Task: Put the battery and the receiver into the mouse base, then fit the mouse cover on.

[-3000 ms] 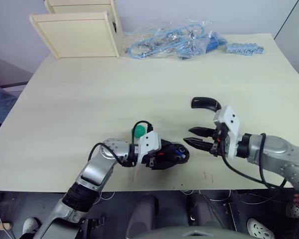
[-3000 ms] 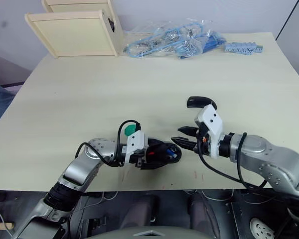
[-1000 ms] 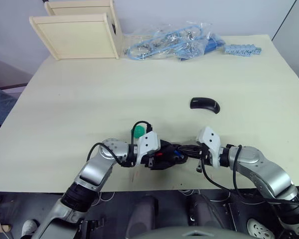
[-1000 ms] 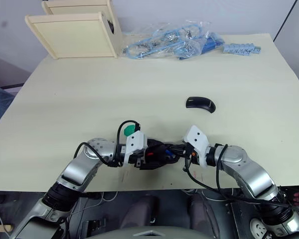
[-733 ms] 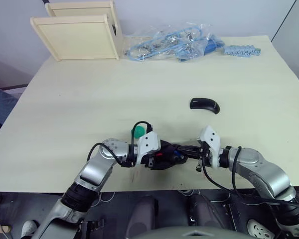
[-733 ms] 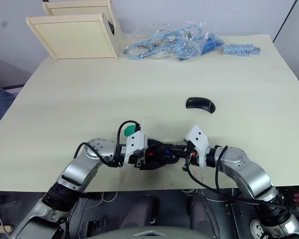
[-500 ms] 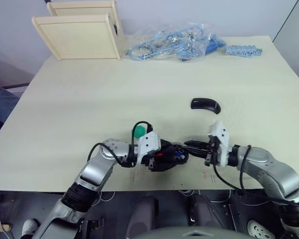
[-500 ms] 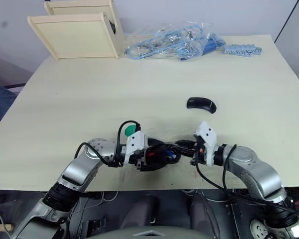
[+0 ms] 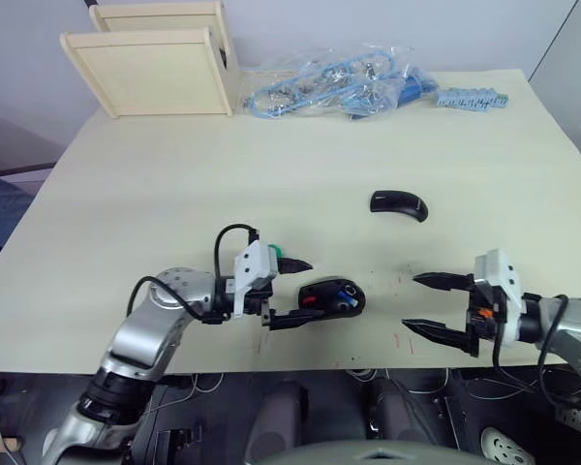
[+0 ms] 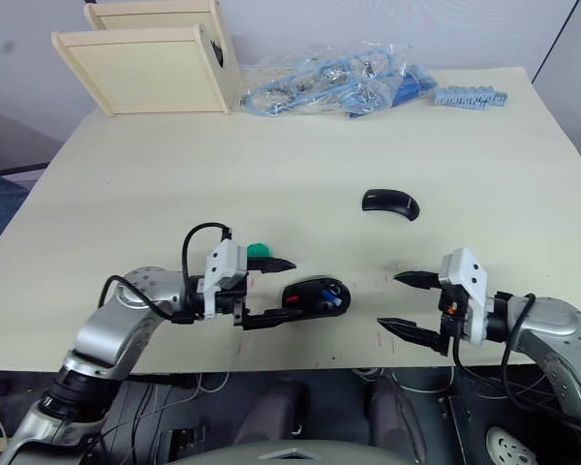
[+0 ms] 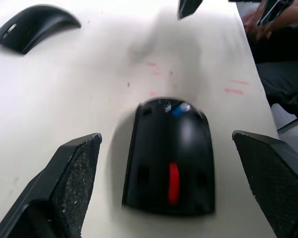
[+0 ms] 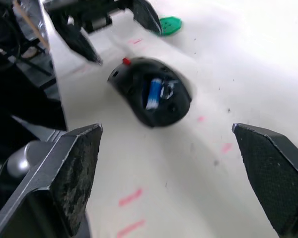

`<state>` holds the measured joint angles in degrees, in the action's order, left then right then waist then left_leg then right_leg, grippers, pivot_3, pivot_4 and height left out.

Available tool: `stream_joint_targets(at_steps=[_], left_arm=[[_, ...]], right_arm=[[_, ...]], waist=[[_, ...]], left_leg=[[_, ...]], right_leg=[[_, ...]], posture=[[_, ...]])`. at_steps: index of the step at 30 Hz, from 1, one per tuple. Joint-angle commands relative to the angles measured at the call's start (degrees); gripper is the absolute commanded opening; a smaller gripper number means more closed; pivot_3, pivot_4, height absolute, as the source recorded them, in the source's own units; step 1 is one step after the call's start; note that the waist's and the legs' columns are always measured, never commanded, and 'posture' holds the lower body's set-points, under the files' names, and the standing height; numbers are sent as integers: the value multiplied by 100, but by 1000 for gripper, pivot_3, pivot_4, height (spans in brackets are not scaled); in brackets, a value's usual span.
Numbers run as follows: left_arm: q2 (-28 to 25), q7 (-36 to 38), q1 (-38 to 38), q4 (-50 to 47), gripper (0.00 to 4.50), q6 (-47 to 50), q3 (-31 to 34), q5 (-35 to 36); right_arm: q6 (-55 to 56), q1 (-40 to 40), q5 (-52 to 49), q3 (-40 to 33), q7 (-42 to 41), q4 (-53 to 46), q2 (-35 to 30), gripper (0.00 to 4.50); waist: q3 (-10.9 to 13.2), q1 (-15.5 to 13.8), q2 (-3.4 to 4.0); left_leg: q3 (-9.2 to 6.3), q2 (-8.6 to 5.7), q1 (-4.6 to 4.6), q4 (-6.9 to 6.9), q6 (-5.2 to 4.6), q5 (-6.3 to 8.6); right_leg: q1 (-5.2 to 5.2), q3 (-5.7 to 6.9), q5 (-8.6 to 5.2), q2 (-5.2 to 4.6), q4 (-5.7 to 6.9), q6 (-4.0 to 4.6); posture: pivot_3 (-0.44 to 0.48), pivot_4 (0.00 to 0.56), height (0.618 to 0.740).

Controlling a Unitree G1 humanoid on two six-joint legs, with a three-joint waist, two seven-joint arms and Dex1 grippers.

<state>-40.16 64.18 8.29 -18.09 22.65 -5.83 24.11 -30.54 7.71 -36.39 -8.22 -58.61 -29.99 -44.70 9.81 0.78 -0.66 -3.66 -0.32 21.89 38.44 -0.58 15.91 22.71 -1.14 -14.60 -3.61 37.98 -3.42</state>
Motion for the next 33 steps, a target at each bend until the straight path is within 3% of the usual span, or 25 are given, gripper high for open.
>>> stream_joint_targets(at_steps=[1, 6, 13, 18, 25, 33], left_arm=[[-287, 57, -369, -498, 4500, 191, 643, 499], [-519, -155, -1145, -800, 4500, 539, 1430, 934], [64, -86, -2302, -831, 4500, -39, 2467, 1568], [246, 109, -2728, -830, 4500, -451, 2703, 1602], [378, 963, -3655, -402, 4500, -926, 3425, 2011], [681, 999, -3852, -193, 4500, -1353, 3498, 1930]], right_arm=[[286, 263, -216, -459, -278, -208, -94, 4411], [438, 660, -320, -840, -332, -246, -32, 4411], [542, 793, -202, -893, -50, -94, 84, 4411], [450, 543, -255, -874, 122, 70, 92, 4411], [-27, -1128, 129, -328, 583, 1006, -70, 4411], [-173, -3307, 1289, 922, 580, 2862, -12, 4411]], waist=[[1, 4, -1], [2, -2, 0], [2, 2, 0], [2, -14, -3], [9, 24, -3], [10, 44, -7]], left_leg=[[-1, 1, 2, 0, 0, 0], [0, 10, -2, -1, 0, 0], [8, 22, -3, -2, 1, 1], [19, 29, -5, -2, 1, 1], [43, 39, -13, -3, 1, 2], [46, 38, -10, -3, 2, 2]], right_leg=[[1, 0, 0, 0, -1, 0], [-1, -1, -1, 0, -1, 1], [-1, -7, -1, -1, -5, 2], [-1, -12, -2, 2, -11, 3], [1, -26, -6, 7, -13, 13], [2, -24, 0, 5, -23, 21]], posture=[[0, 150, 740], [0, 150, 740], [0, 150, 740], [0, 150, 740], [0, 150, 740], [0, 150, 740]])
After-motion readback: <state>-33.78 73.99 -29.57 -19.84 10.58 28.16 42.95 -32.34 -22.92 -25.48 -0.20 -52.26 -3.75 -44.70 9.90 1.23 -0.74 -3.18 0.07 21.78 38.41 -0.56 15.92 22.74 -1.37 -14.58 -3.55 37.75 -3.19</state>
